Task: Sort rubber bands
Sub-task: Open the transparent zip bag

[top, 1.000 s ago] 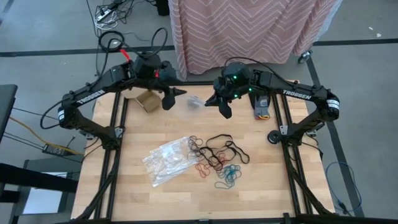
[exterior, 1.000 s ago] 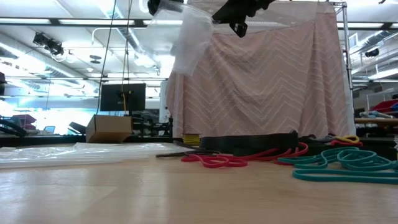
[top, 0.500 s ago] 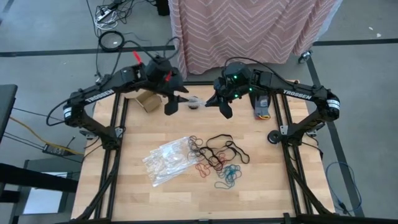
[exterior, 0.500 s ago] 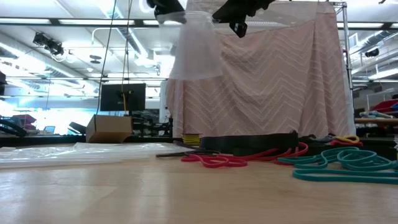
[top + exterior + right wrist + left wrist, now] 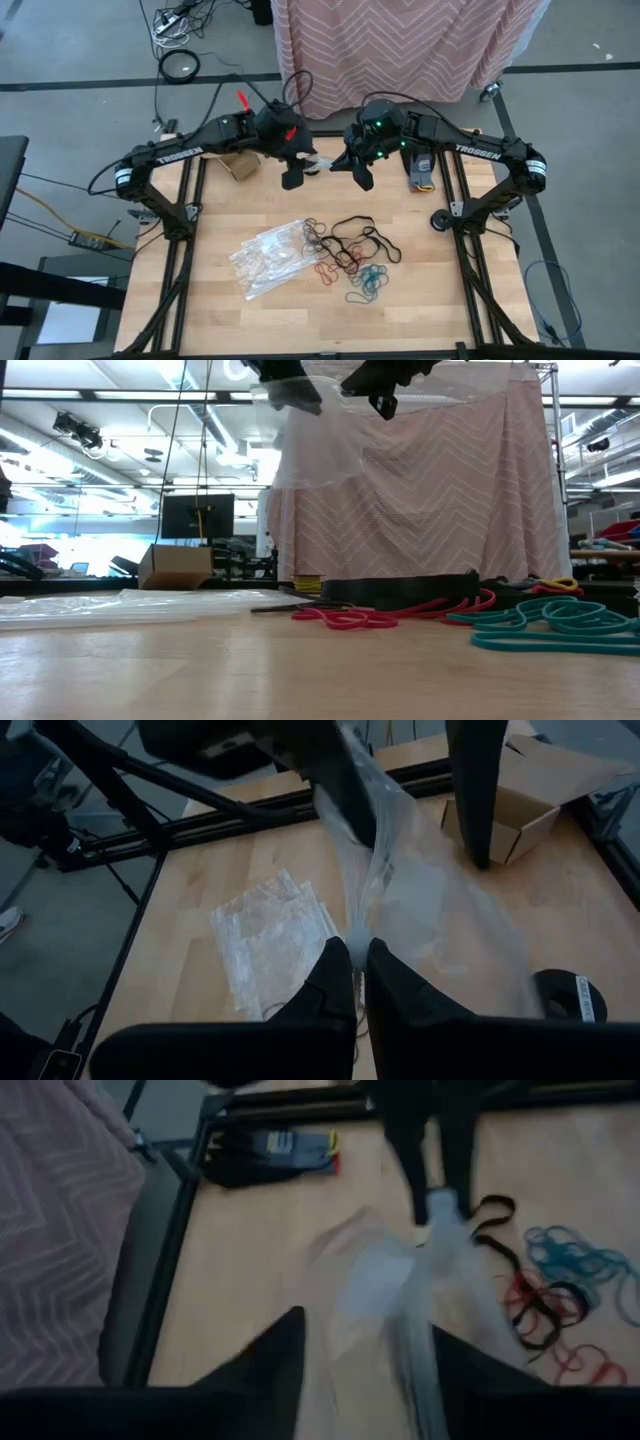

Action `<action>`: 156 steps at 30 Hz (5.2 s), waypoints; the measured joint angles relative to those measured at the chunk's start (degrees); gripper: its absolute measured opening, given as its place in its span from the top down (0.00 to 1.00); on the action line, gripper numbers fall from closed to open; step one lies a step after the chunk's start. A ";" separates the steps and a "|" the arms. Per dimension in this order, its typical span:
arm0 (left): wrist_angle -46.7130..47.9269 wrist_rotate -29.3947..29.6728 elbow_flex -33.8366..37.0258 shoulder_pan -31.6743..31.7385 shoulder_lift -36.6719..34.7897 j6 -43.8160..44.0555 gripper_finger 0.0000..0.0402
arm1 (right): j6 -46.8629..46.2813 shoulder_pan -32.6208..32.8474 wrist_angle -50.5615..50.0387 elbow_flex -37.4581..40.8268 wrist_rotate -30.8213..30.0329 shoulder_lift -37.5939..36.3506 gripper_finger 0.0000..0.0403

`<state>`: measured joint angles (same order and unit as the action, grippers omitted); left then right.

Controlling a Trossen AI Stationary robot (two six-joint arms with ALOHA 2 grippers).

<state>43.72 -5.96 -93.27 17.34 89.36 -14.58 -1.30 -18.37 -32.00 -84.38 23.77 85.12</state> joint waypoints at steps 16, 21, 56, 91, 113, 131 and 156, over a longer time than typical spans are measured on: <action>0.55 14.15 0.02 -0.35 -0.03 8.62 0.99 | -5.66 -3.12 6.99 -0.02 -2.73 -2.92 0.79; -1.84 22.79 0.02 -1.16 -0.70 10.79 1.00 | -10.00 -5.54 8.59 -0.03 -5.23 -7.73 0.68; -32.84 63.51 0.19 -12.32 4.83 -27.19 1.00 | -65.76 -10.27 76.58 38.61 -8.51 -16.50 0.65; -32.28 65.50 0.40 -16.77 8.83 -30.43 0.95 | -63.42 -6.88 71.35 41.64 -5.53 -17.20 1.00; -17.25 41.94 0.28 -19.17 8.55 2.92 0.57 | -59.44 -10.27 64.83 41.62 -6.49 -18.88 1.00; 15.26 24.77 -3.70 -12.31 8.85 13.28 0.63 | -47.03 -6.87 27.02 41.55 -1.73 -22.11 1.00; -15.07 -3.37 27.62 -4.30 4.45 38.00 0.60 | -32.99 -10.60 37.22 41.64 3.36 2.97 0.79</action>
<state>28.65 -9.32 -65.66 13.04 93.81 23.42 -34.29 -28.97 5.22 -42.74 27.13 88.09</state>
